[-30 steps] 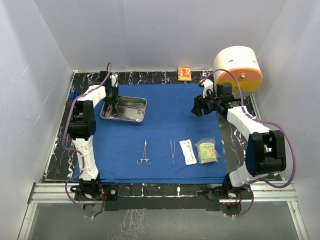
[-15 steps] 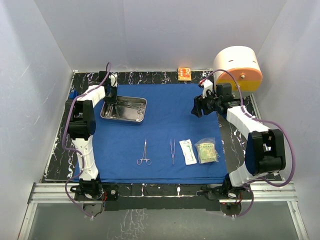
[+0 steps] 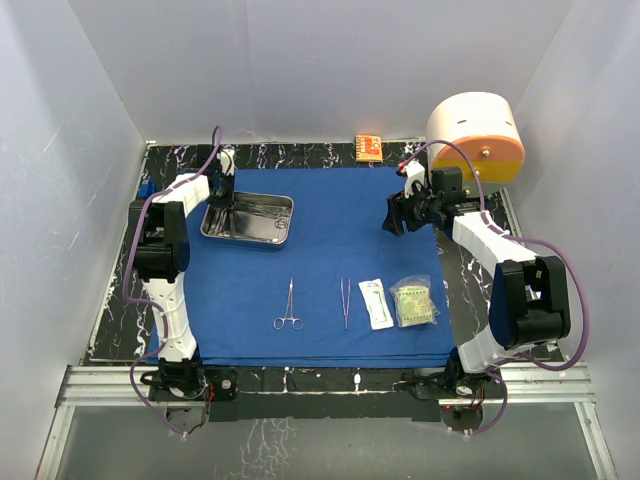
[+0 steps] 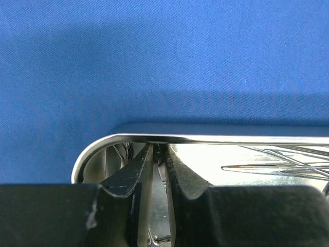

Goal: Open and lay out the surgical kit
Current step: Pick up the medical item from the container.

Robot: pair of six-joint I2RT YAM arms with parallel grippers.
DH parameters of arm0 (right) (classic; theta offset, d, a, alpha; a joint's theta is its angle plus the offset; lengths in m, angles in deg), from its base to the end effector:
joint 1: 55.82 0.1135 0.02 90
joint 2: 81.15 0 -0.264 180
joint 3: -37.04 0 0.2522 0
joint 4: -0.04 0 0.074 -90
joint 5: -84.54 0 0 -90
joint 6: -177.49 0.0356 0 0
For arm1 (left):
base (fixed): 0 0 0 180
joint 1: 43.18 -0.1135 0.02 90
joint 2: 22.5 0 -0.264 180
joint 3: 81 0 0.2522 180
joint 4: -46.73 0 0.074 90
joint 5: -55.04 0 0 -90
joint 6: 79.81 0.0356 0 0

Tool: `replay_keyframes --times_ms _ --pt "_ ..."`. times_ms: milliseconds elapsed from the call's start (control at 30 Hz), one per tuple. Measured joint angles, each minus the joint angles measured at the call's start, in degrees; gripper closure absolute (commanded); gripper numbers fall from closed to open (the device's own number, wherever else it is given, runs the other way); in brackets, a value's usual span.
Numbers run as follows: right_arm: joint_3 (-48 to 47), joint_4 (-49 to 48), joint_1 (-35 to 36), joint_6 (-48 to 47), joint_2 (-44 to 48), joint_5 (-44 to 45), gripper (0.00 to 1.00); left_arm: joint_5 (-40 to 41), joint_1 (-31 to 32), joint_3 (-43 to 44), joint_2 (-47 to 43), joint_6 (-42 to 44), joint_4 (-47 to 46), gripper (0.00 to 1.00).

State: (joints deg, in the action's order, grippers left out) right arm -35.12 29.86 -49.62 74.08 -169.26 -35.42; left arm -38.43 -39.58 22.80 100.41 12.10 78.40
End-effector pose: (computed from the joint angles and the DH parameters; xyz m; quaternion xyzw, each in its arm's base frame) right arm 0.3231 0.0530 0.2329 -0.2483 0.8653 0.2161 0.3780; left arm 0.4699 -0.0317 0.1677 0.0554 0.9400 -0.0335 0.3350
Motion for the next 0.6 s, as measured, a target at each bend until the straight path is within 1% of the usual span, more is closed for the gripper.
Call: replay_keyframes --times_ms 200,400,467,600 --pt "0.00 0.00 0.00 0.02 0.00 -0.04 0.41 0.63 0.00 0.63 0.13 1.07 0.74 0.80" --pt "0.00 0.02 0.00 0.02 0.00 -0.04 0.41 0.96 0.00 3.37 1.57 1.90 2.93 0.77" --pt "0.00 0.02 0.00 0.02 0.00 -0.04 0.41 0.98 0.00 4.07 1.99 2.03 3.54 0.77" --pt "0.00 0.02 0.00 0.02 0.00 -0.04 0.41 0.98 0.00 5.01 2.51 2.21 3.96 0.82"
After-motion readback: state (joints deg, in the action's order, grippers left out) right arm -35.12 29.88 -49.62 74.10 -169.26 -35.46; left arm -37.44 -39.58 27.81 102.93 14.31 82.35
